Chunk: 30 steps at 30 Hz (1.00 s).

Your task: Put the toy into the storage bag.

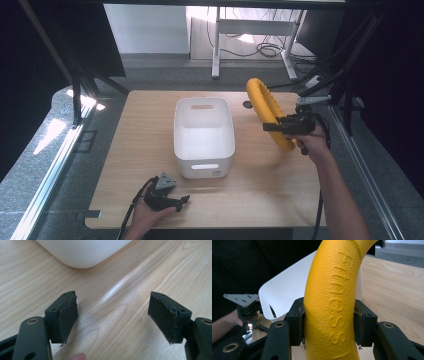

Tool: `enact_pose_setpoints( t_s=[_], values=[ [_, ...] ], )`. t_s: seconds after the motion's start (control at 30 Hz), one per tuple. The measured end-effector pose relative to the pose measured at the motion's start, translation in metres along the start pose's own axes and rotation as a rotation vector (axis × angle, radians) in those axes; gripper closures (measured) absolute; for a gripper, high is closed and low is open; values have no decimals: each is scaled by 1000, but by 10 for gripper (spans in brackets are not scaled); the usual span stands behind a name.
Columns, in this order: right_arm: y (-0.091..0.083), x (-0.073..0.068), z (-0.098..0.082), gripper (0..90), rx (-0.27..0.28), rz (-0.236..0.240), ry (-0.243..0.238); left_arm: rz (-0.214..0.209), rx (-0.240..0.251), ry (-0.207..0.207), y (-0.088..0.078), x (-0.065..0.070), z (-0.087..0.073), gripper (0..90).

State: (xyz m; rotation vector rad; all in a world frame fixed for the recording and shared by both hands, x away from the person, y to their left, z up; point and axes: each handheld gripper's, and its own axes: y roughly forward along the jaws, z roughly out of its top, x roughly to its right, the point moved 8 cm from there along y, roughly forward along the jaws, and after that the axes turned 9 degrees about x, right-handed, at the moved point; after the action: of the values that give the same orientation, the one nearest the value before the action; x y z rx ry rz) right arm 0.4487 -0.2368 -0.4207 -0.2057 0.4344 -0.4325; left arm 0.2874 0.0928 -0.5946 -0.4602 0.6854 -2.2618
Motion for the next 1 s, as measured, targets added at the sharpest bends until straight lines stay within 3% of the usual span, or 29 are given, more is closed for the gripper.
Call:
enact_pose_setpoints(
  t_s=[1.0],
  values=[
    [-9, -36, 23, 515, 109, 50, -58, 1, 4, 4, -1, 0, 1, 239]
  ],
)
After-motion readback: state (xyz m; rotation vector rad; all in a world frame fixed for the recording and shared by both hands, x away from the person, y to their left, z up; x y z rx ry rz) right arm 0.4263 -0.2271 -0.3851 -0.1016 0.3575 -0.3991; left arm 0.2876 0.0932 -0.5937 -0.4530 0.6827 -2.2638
